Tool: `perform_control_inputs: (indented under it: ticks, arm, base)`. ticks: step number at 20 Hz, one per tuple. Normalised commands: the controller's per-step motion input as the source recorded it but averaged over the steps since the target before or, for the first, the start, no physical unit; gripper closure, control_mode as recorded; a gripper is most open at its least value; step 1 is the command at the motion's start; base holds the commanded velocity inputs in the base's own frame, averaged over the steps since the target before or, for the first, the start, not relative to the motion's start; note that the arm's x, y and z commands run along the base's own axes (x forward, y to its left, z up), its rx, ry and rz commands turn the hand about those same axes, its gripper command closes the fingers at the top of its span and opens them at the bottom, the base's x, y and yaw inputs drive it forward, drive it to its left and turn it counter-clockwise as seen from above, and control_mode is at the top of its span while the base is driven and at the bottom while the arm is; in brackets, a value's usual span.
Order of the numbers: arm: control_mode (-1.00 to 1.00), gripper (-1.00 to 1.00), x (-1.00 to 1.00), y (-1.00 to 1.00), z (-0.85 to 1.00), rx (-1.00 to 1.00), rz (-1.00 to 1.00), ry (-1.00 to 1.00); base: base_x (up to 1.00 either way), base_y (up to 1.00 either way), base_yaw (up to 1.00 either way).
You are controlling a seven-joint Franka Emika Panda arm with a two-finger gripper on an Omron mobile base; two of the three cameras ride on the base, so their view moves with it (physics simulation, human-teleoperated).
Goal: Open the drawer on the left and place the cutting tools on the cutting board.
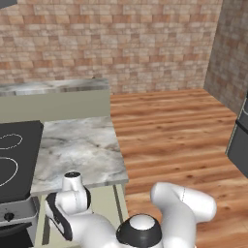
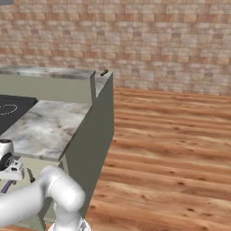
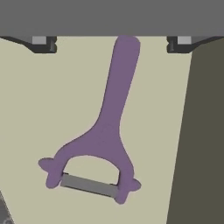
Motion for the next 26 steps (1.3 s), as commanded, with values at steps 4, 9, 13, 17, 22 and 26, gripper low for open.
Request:
perform_control_inputs:
  ticks: [4,9,13,17,22,26]
  arm:
    - [-1.00,-1.00,0.09,0.13,-0.16,0.00,-0.01,0.00]
    - [-1.00,-1.00,0.00,0.20,-0.16,0.00,-0.01,0.00]
    - [-1.00,-1.00,0.00,0.12,-0.15,0.00,-0.02,0.00]
    - [-1.00,-1.00,0.00,0.00,-0.12,0.00,-0.03,0.00]
    - [-1.00,-1.00,0.00,0.00,-0.11,0.00,-0.05,0.00]
    - [-1.00,-1.00,-0.01,0.00,-0.17,0.00,-0.05,0.00]
  base:
    - [0.00,0.00,0.00]
    - [0.00,0.00,0.00]
    - [0.00,0.00,0.00]
    - [0.00,0.00,0.00]
    - [0.00,0.00,0.00]
    - [0.00,0.00,0.00]
